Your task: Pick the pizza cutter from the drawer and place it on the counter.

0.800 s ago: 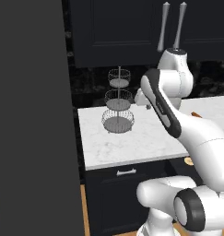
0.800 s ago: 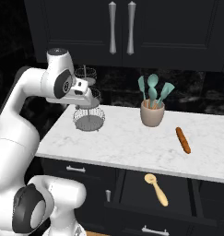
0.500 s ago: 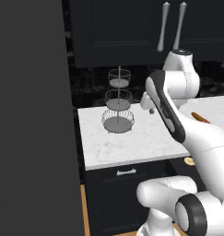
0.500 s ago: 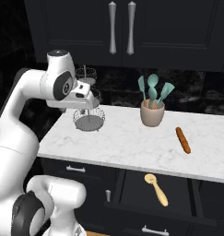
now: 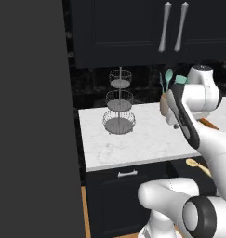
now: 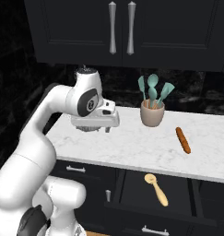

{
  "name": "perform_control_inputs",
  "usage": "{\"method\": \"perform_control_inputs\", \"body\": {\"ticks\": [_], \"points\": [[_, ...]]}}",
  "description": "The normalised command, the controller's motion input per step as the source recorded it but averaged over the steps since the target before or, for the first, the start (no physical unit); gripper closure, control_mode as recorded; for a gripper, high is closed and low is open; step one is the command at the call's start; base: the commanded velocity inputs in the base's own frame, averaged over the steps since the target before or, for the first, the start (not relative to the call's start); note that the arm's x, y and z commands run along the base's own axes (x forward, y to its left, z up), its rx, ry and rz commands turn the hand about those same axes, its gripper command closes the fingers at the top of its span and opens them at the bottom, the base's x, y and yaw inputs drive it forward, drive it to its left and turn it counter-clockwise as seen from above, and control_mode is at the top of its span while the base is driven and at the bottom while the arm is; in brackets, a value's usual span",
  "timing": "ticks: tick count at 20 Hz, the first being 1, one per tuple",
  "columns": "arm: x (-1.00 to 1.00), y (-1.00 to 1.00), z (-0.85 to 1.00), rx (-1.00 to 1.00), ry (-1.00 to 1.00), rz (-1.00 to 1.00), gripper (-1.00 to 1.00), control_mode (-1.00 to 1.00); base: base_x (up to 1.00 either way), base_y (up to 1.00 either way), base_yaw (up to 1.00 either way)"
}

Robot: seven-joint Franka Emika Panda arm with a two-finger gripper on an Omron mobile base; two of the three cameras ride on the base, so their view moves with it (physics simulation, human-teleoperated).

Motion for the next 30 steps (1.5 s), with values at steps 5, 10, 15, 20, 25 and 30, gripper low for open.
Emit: {"method": "perform_control_inputs", "body": {"ticks": [5,10,15,20,25,30], "points": [[0.00,-0.99,-0.57,0.00,0.03,0.13,-1.00,-1.00,0.00,0.00,0.00],[-0.03,-0.97,-0.44,0.00,0.06,0.16,-1.00,-1.00,0.00,0.00,0.00],[-0.26,-0.86,-0.32,0.00,0.00,0.07,-1.00,-1.00,0.00,0.00,0.00],[-0.46,-0.51,-0.23,0.01,-0.06,-0.12,-1.00,-1.00,0.00,0.00,0.00],[-0.43,-0.10,-0.11,0.04,-0.01,-0.19,-1.00,-1.00,0.00,0.00,0.00],[-0.09,0.00,-0.41,0.06,0.05,-0.02,-1.00,-1.00,0.00,0.00,0.00]]}}
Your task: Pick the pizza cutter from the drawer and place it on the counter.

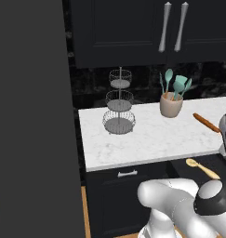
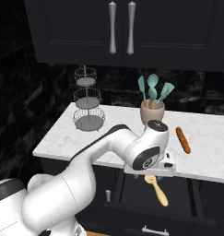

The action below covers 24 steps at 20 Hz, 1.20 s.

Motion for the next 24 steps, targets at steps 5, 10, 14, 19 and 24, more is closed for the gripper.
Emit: {"method": "perform_control_inputs", "body": {"ticks": [5,10,14,19,24], "points": [[0.03,-0.15,-0.57,0.00,0.13,0.00,-1.00,-1.00,0.00,0.00,0.00],[0.10,-0.07,-0.62,0.00,0.20,0.00,-1.00,-1.00,0.00,0.00,0.00],[0.02,-0.18,-0.53,0.00,0.17,0.00,-1.00,-1.00,0.00,0.00,0.00],[0.00,-0.18,-0.45,0.00,0.05,0.00,-1.00,-1.00,0.00,0.00,0.00],[0.00,-0.01,-0.28,0.07,-0.24,0.00,-1.00,-1.00,0.00,0.00,0.00]]}}
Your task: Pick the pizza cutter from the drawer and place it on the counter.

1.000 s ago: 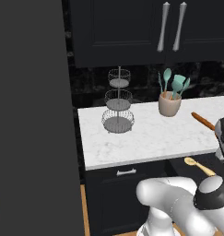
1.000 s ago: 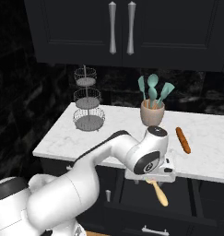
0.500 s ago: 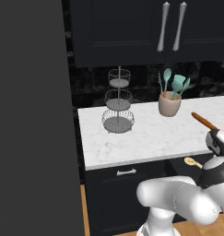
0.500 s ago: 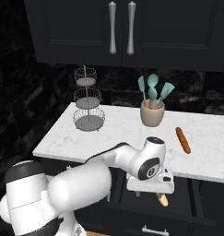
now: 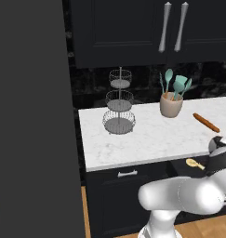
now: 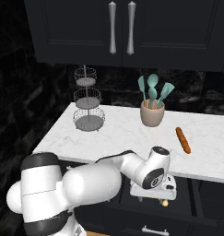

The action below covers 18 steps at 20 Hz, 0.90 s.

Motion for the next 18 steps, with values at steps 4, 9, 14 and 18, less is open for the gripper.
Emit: {"method": "perform_control_inputs", "body": {"ticks": [4,9,14,18], "points": [[0.00,0.00,-0.25,0.14,-0.44,0.00,-1.00,-1.00,0.00,0.00,0.00],[0.08,0.00,-0.09,0.02,0.00,0.00,-1.00,-1.00,0.00,0.00,0.00],[0.09,0.00,-0.05,0.00,0.09,0.00,-1.00,-1.00,0.00,0.00,0.00],[0.14,0.00,-0.31,0.00,0.00,0.00,-1.00,-1.00,0.00,0.00,0.00]]}}
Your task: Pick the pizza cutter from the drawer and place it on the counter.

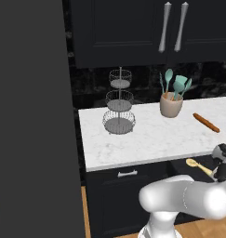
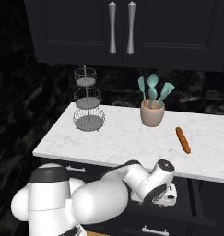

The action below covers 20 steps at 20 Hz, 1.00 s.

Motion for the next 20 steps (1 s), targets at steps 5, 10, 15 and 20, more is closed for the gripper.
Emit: {"method": "perform_control_inputs", "body": {"ticks": [5,10,15,20], "points": [[0.22,0.04,-0.37,0.00,0.01,0.00,-1.00,-1.00,0.00,0.00,0.00],[0.27,0.07,-0.28,0.00,0.05,0.00,-1.00,-1.00,0.00,0.00,0.00],[0.08,0.02,-0.32,0.00,0.06,0.00,-1.00,-1.00,0.00,0.00,0.00],[-0.13,0.00,-0.36,0.00,0.09,0.04,-1.00,-1.00,0.00,0.00,0.00]]}}
